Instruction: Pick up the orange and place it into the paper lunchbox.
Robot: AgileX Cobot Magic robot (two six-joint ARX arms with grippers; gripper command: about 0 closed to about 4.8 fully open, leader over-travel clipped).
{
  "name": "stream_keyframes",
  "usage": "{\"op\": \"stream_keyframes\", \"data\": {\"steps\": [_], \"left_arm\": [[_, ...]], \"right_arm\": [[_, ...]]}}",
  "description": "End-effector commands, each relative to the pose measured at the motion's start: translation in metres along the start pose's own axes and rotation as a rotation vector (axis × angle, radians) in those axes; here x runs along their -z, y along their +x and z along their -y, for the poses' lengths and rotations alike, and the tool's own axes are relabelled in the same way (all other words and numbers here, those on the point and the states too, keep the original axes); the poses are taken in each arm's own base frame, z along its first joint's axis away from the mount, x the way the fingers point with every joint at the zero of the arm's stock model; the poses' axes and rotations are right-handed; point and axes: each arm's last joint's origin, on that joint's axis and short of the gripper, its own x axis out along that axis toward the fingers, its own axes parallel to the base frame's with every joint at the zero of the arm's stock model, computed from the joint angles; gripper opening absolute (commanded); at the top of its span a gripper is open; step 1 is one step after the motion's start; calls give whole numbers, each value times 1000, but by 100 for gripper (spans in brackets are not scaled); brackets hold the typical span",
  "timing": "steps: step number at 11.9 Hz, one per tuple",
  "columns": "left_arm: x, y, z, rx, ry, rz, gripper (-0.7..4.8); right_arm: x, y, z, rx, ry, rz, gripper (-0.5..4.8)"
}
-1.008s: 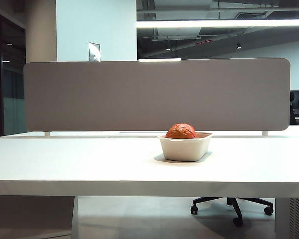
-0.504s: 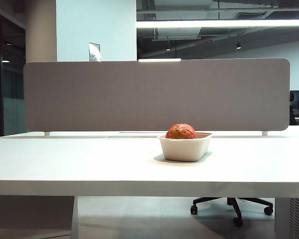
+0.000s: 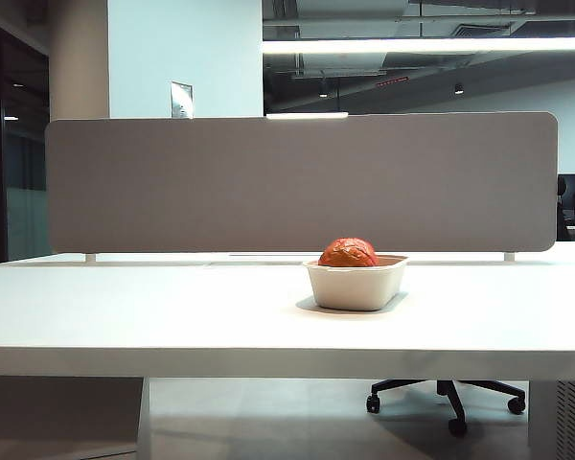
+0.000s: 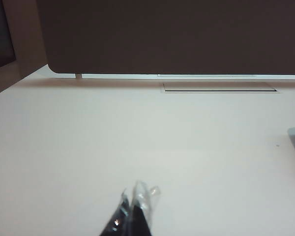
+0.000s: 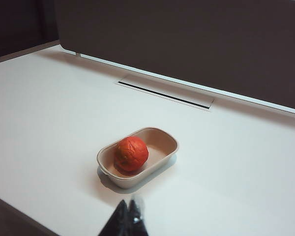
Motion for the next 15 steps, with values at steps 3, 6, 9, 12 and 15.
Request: {"op": "stream_keyframes", "data": {"steps": [3,6,9,12,15], "left_arm": [[-1,0,0,-3,7,9,0],[-1,0,0,-3,7,9,-1],[-1,0,0,-3,7,8,0],[0,0,0,-2,7,3,-1],[0,0,0,-2,7,3,-1]], "right_arm": [[-2,-1,0,1,3,19,1],[-2,1,0,6,-1,46,1],[32,14,14,221,-11,174,1],[128,25,19,332,7,81,1],[136,24,17,327,-1,127,1]]}}
